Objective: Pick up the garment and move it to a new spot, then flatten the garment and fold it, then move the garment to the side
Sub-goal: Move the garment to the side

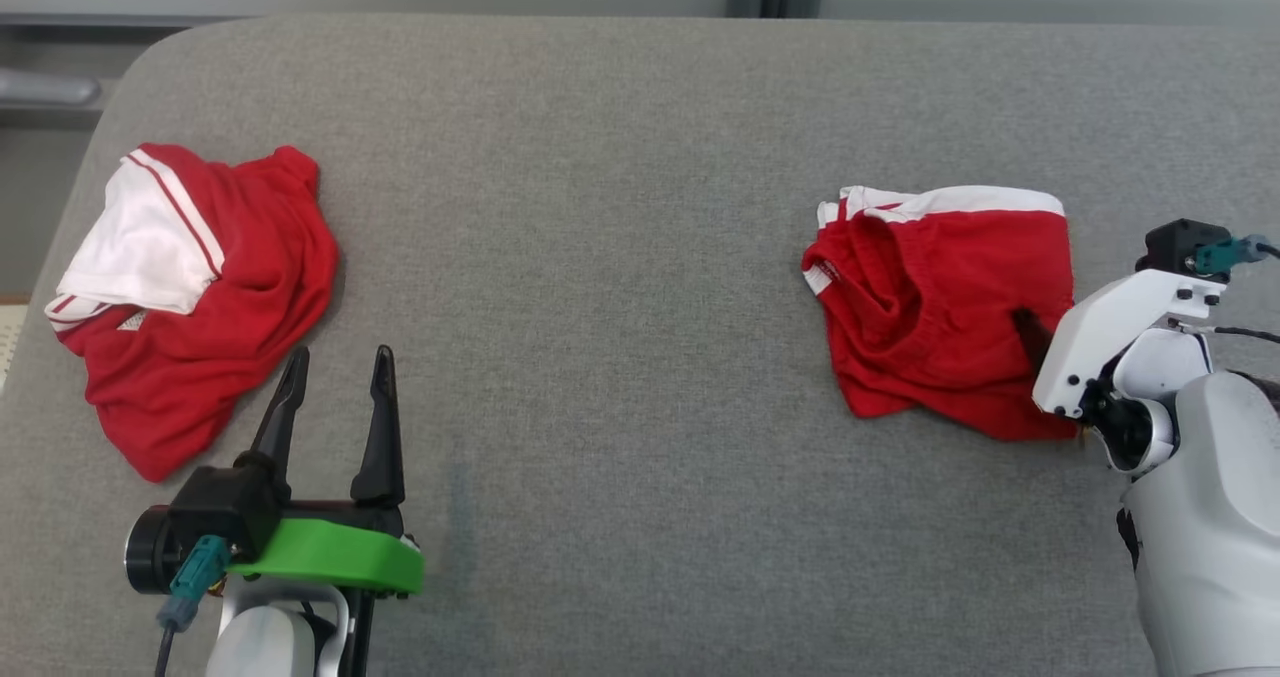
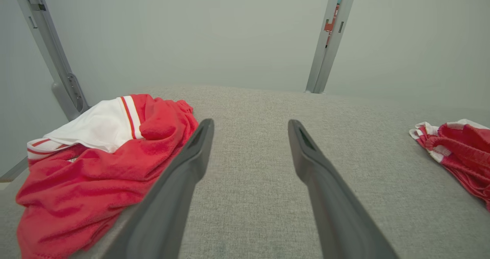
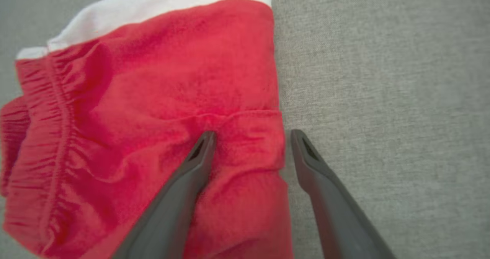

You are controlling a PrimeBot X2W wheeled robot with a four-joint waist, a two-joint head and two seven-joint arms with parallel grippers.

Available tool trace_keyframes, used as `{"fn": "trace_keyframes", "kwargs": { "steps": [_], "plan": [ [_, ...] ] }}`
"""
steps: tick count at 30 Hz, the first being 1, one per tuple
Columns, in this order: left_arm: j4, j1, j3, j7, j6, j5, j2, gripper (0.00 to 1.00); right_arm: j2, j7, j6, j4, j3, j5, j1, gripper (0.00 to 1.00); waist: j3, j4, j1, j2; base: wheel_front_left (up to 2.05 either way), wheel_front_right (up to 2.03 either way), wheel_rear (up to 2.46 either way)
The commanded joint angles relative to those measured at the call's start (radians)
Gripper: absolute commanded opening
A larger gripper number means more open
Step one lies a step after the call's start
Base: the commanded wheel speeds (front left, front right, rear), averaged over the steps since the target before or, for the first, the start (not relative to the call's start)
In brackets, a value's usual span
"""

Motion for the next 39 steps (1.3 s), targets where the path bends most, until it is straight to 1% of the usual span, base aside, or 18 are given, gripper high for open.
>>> {"fn": "trace_keyframes", "kwargs": {
  "steps": [1,3,4,5,7,9,13,17,21,23,25,30,34,36,39],
  "plan": [
    [-0.004,-0.016,0.0,0.0,-0.003,0.003,0.003,1.0,-0.002,0.009,-0.001,0.027,-0.002,0.001,-0.012,1.0,0.043,0.032,0.0,-0.0001,0.0,0.0,0.0],
    [-0.007,-0.024,0.002,0.0,-0.003,0.007,0.003,1.0,0.005,0.041,-0.001,0.077,0.007,0.012,-0.03,1.0,0.052,0.029,0.0,-0.0001,0.0,0.0,0.0],
    [-0.008,-0.027,0.002,0.0,-0.003,0.008,0.003,1.0,0.009,0.062,-0.001,0.101,0.032,0.017,-0.034,0.2,0.056,0.024,0.0,-0.0001,0.0,0.0,0.0],
    [-0.009,-0.03,0.003,0.0,-0.003,0.008,0.003,1.0,0.009,0.078,0.0,0.114,0.051,0.024,-0.038,0.0,0.061,0.018,0.0,-0.0001,0.0,0.0,0.0],
    [-0.012,-0.032,0.005,0.0,-0.003,0.008,0.009,1.0,-0.009,0.105,-0.001,0.124,0.11,0.03,-0.05,0.0,0.068,-0.004,0.0,-0.0001,0.0,0.0,0.0],
    [-0.015,-0.035,0.006,0.0,-0.003,0.008,0.017,1.0,-0.056,0.104,-0.002,0.108,0.16,0.025,-0.069,0.0,0.073,-0.033,0.0,-0.0001,0.0,0.0,0.0],
    [-0.037,-0.042,0.01,0.0,-0.003,0.019,0.02,1.0,-0.179,0.121,-0.003,0.056,0.278,0.031,-0.113,0.0,0.08,-0.109,0.0,-0.0001,0.0,0.0,0.0],
    [-0.062,-0.055,0.0,0.0,-0.003,0.02,0.024,1.0,-0.32,0.129,-0.001,-0.001,0.39,0.02,-0.166,0.0,0.093,-0.195,0.0,-0.0001,0.0,0.0,0.0],
    [-0.103,-0.077,-0.018,0.0,-0.003,0.034,0.044,1.0,-0.452,0.092,-0.002,-0.03,0.501,0.005,-0.204,0.0,0.124,-0.264,0.0,-0.0001,0.0,0.0,0.0],
    [-0.109,-0.089,-0.039,0.0,-0.003,0.039,0.053,1.0,-0.501,0.061,-0.002,-0.027,0.542,0.012,-0.225,0.0,0.144,-0.285,0.0,-0.0001,0.0,0.0,0.0],
    [-0.114,-0.101,-0.052,0.0,-0.003,0.042,0.063,1.0,-0.531,0.025,-0.001,-0.021,0.571,0.015,-0.244,0.0,0.166,-0.301,0.0,-0.0001,0.0,0.0,0.0],
    [-0.13,-0.127,-0.076,0.0,-0.003,0.047,0.09,1.0,-0.599,-0.111,-0.002,0.021,0.591,-0.007,-0.281,0.0,0.224,-0.316,0.0,-0.0001,0.0,0.0,0.0],
    [-0.141,-0.135,-0.086,0.0,-0.003,0.046,0.114,1.0,-0.602,-0.218,-0.002,0.091,0.564,-0.035,-0.302,0.0,0.258,-0.314,0.0,-0.0001,0.0,0.0,0.0],
    [-0.145,-0.138,-0.089,0.0,-0.003,0.047,0.12,1.0,-0.607,-0.272,-0.002,0.137,0.535,-0.062,-0.311,0.0,0.268,-0.311,0.0,-0.0001,0.0,0.0,0.0],
    [-0.145,-0.141,-0.093,0.0,-0.003,0.048,0.13,1.0,-0.597,-0.348,-0.002,0.203,0.495,-0.095,-0.319,0.0,0.278,-0.304,0.0,-0.0001,0.0,0.0,0.0]
  ]
}}
